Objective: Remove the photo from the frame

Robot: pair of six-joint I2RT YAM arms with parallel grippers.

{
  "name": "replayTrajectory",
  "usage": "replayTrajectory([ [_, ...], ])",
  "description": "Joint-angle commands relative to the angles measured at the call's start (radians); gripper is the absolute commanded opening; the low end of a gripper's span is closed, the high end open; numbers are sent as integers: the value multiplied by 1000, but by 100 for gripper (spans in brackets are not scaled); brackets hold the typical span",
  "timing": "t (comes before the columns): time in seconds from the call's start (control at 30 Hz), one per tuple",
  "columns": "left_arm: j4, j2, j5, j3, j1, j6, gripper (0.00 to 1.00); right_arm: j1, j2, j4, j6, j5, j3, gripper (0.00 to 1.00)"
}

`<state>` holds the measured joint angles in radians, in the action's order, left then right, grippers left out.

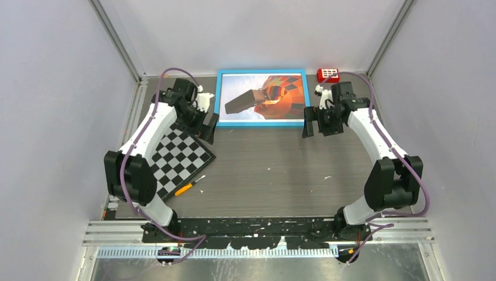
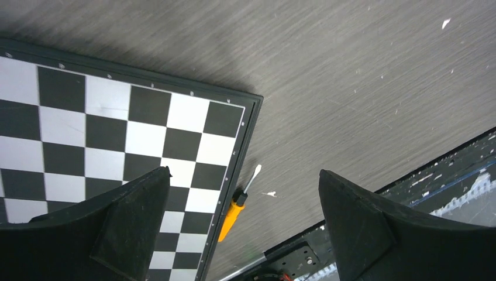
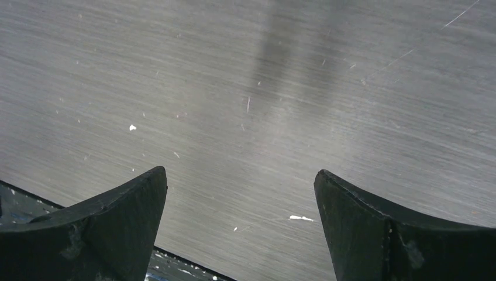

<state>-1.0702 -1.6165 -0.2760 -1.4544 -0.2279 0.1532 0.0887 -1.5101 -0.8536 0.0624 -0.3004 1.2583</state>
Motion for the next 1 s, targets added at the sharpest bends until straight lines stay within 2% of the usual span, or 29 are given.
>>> replayTrajectory([
  [0.0,19,-19,-23,-109,24,-10,100,-3,-51,6,-20,54,103,100],
  [0.2,29,-198,-25,-334,92,-28,100,-5,-195,51,-55,116,249,100],
  [0.33,1,-362,-6,-559,101,-35,100,-5,-306,97,-110,139,351,100],
  [0.5,-2,-542,-74,-757,120,-90,100,-5,-448,137,-149,159,470,100],
  [0.67,39,-662,-114,-852,128,-148,100,-6,-546,183,-148,171,540,100],
  [0.97,47,-800,-195,-888,127,-110,100,-5,-676,170,-144,153,655,99],
])
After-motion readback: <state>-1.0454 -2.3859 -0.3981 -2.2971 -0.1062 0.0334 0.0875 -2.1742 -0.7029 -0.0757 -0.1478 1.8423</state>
